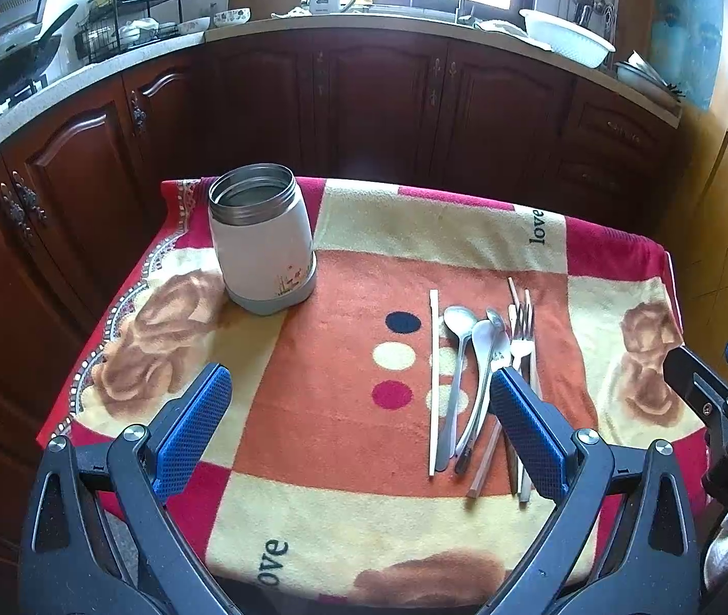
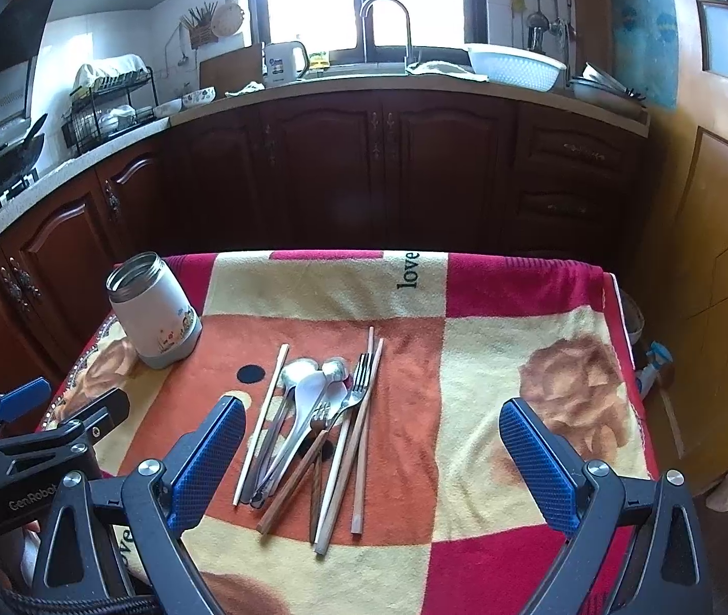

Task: Organize utensils

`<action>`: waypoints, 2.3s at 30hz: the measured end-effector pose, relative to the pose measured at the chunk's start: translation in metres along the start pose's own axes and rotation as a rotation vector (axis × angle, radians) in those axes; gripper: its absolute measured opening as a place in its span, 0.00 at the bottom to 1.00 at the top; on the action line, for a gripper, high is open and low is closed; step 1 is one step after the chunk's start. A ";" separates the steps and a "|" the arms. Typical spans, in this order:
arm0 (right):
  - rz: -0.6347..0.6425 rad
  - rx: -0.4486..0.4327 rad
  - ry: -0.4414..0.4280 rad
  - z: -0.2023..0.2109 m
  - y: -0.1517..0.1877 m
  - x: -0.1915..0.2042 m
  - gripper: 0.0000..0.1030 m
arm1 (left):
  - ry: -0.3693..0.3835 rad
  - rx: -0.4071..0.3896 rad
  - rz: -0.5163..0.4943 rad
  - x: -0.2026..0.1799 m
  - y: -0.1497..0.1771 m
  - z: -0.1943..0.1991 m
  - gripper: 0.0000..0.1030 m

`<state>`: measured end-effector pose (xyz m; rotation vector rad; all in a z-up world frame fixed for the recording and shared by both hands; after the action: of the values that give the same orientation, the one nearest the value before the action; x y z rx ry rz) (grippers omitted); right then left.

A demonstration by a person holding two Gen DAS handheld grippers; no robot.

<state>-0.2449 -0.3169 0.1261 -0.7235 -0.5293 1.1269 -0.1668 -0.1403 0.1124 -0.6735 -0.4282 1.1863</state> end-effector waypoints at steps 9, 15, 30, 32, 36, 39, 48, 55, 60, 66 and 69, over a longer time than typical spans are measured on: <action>0.002 -0.006 0.008 0.000 -0.001 0.000 0.96 | 0.002 0.005 0.003 0.000 0.000 -0.002 0.98; 0.012 -0.001 0.016 -0.002 -0.002 0.001 0.96 | 0.000 0.004 0.006 0.000 -0.001 -0.002 0.98; 0.017 0.025 0.008 -0.012 0.003 0.005 0.96 | -0.003 0.022 0.018 0.001 0.001 -0.010 0.98; 0.021 0.028 0.009 -0.013 0.004 0.006 0.96 | -0.002 0.025 0.019 0.001 0.002 -0.011 0.98; 0.027 0.035 0.006 -0.015 0.005 0.008 0.96 | -0.002 0.031 0.020 0.001 0.003 -0.014 0.98; 0.028 0.041 0.003 -0.017 0.006 0.008 0.96 | -0.003 0.037 0.021 0.001 0.004 -0.016 0.98; 0.033 0.057 0.005 -0.024 0.009 0.010 0.96 | -0.001 0.054 0.022 0.001 0.006 -0.023 0.98; 0.036 0.067 0.005 -0.029 0.010 0.009 0.96 | 0.000 0.069 0.025 0.000 0.008 -0.029 0.98; 0.033 0.072 0.005 -0.033 0.010 0.010 0.96 | 0.001 0.078 0.031 0.002 0.008 -0.033 0.98; 0.031 0.083 0.005 -0.038 0.012 0.009 0.96 | 0.007 0.090 0.051 0.005 0.010 -0.038 0.98; 0.030 0.090 0.005 -0.043 0.013 0.007 0.96 | 0.023 0.110 0.072 0.007 0.012 -0.044 0.98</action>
<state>-0.2203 -0.3180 0.0883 -0.6576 -0.4620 1.1690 -0.1452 -0.1419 0.0717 -0.6114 -0.3193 1.2597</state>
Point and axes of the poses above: each gripper's, at about its wrist camera, not at the fingertips, and z roughly against the way its jaws point, x to its left, y to its underside, the point moved 6 cm from there along -z, roughly the way its jaws point
